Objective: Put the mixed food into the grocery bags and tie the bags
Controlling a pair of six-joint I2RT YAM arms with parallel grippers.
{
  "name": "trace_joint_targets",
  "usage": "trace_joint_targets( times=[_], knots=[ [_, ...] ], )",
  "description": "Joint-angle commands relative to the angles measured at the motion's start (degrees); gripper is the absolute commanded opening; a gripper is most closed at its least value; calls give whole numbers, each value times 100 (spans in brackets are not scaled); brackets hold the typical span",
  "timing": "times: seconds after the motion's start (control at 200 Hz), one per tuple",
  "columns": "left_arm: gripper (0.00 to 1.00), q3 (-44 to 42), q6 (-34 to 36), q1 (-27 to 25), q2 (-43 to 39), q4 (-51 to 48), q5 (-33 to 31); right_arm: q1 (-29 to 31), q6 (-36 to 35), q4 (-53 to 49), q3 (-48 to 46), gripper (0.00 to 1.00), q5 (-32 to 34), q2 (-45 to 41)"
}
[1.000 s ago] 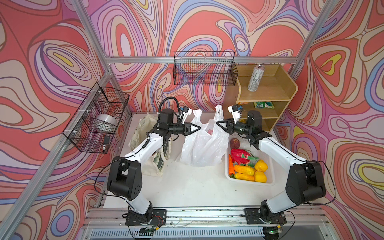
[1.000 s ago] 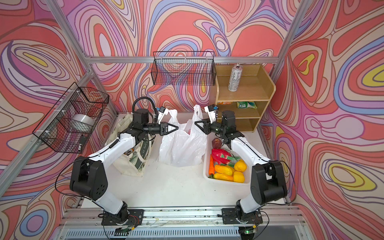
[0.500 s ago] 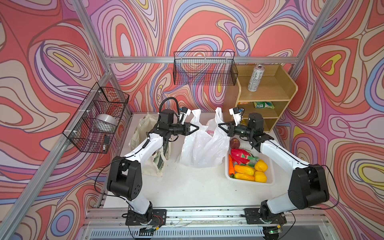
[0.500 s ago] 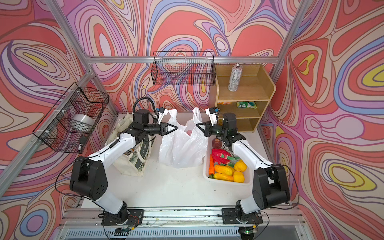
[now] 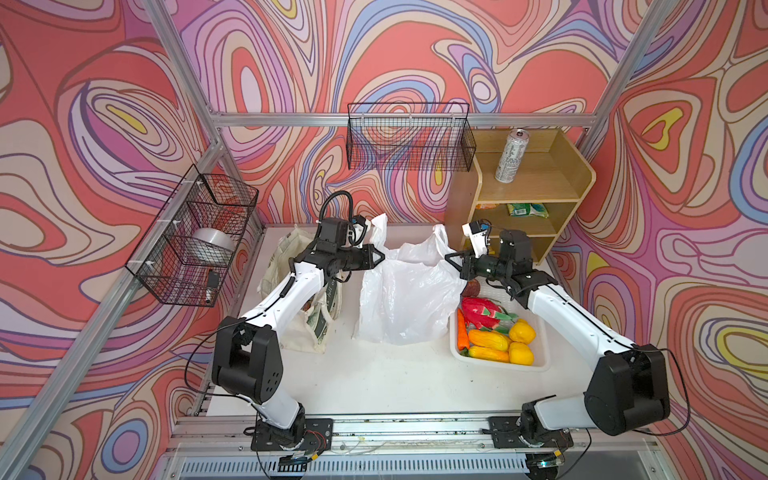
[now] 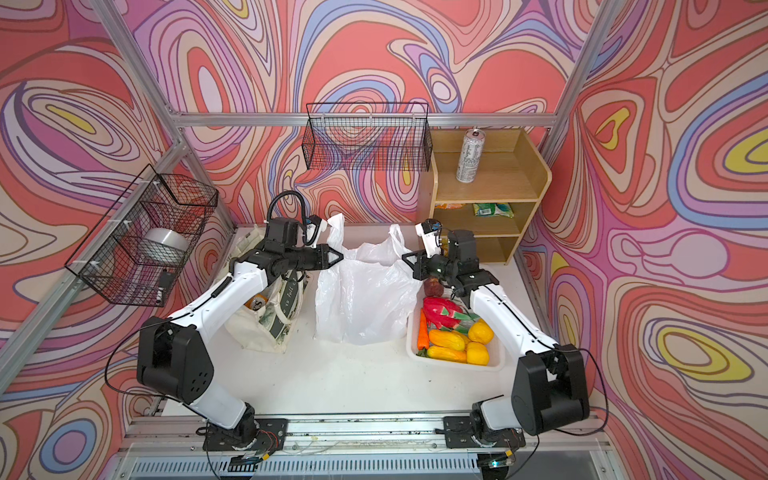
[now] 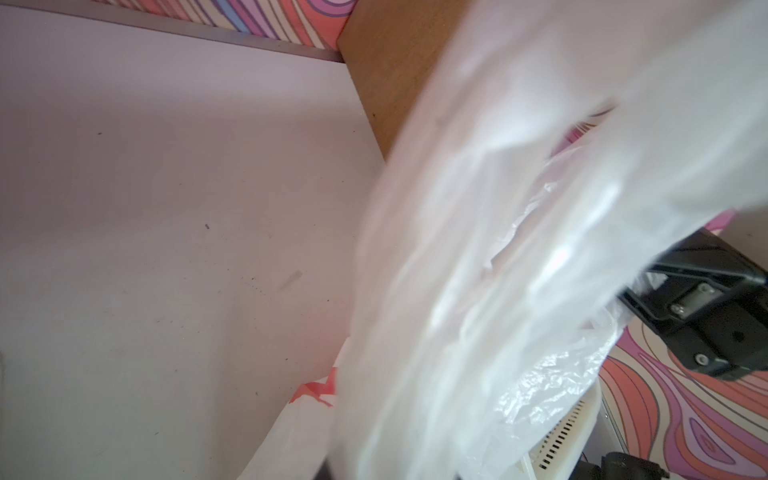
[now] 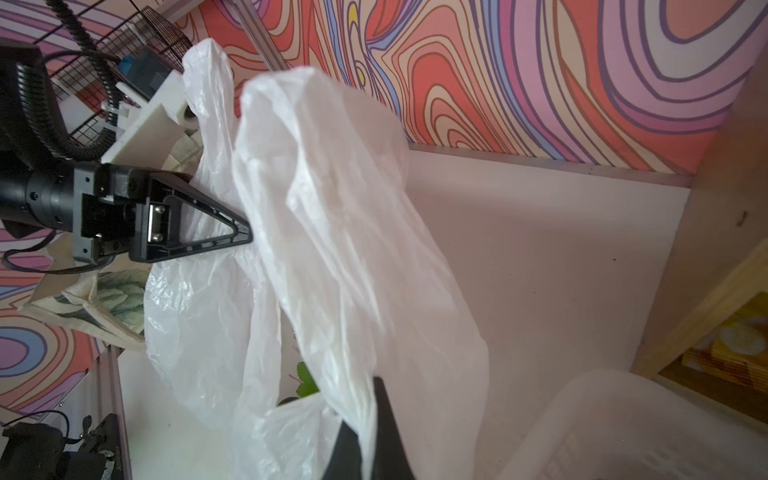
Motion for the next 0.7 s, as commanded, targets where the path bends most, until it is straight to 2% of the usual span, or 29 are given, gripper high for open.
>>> trace_joint_targets(
  times=[0.0, 0.075, 0.245, 0.451, 0.641, 0.696],
  knots=[
    [19, 114, 195, -35, -44, -279, -158, -25, -386, -451, 253, 0, 276, -183],
    [0, 200, 353, -27, 2, -270, 155, -1, -503, -568, 351, 0, 293, -167],
    [0, 472, 650, -35, 171, -347, 859, 291, -885, -935, 730, 0, 244, -78],
    [0, 776, 985, -42, 307, -374, 1839, 1037, -1535, -1546, 1268, 0, 855, 224],
    [0, 929, 1316, -41, 410, -568, 1956, 1237, -1694, -1652, 1452, 0, 852, 41],
    [0, 941, 1264, -43, 454, -470, 2048, 1236, -1703, -1539, 1344, 0, 1044, -30]
  ],
)
